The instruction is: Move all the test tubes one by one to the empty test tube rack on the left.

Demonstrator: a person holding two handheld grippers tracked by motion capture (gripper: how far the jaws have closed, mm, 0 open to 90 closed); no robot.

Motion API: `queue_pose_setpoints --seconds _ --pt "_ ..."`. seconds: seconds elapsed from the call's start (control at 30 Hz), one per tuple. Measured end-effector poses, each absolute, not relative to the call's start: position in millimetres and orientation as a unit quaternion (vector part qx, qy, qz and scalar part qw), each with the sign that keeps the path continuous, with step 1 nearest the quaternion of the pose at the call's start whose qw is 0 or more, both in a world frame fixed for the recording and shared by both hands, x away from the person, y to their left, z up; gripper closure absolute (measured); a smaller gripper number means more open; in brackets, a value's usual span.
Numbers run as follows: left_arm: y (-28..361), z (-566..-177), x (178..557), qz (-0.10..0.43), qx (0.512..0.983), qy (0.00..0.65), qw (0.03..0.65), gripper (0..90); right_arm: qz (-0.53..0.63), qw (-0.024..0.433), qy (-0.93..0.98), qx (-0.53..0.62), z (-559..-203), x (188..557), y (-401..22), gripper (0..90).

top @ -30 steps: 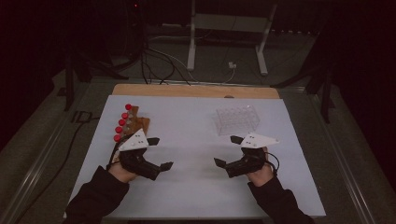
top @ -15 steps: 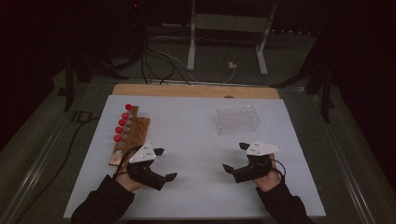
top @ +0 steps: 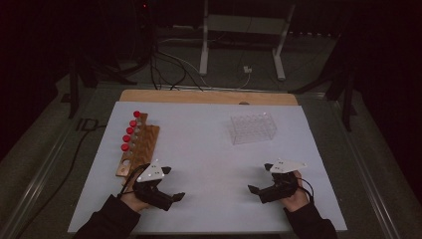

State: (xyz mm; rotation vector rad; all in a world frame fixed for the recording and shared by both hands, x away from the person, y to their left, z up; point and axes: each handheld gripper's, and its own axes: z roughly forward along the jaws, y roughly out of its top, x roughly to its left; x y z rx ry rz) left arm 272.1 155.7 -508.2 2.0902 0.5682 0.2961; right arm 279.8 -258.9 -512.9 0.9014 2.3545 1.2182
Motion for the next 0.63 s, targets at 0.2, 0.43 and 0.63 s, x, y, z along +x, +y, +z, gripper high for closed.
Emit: queue_pose_setpoints --seconds 0.2,0.43,0.63 --pt "162.6 -511.1 266.7 0.123 0.847 0.234 0.461 2.1 0.418 0.178 0.825 0.335 -518.2 273.8 -274.2 0.0" --pt "166.1 -515.5 265.3 0.125 0.846 0.239 0.46 2.1 0.412 0.179 0.829 0.333 -520.1 274.9 -272.7 0.0" --pt "167.5 -516.5 266.9 0.125 0.845 0.239 0.462 2.1 0.404 0.18 0.833 0.332 -521.9 275.9 -271.0 0.0"
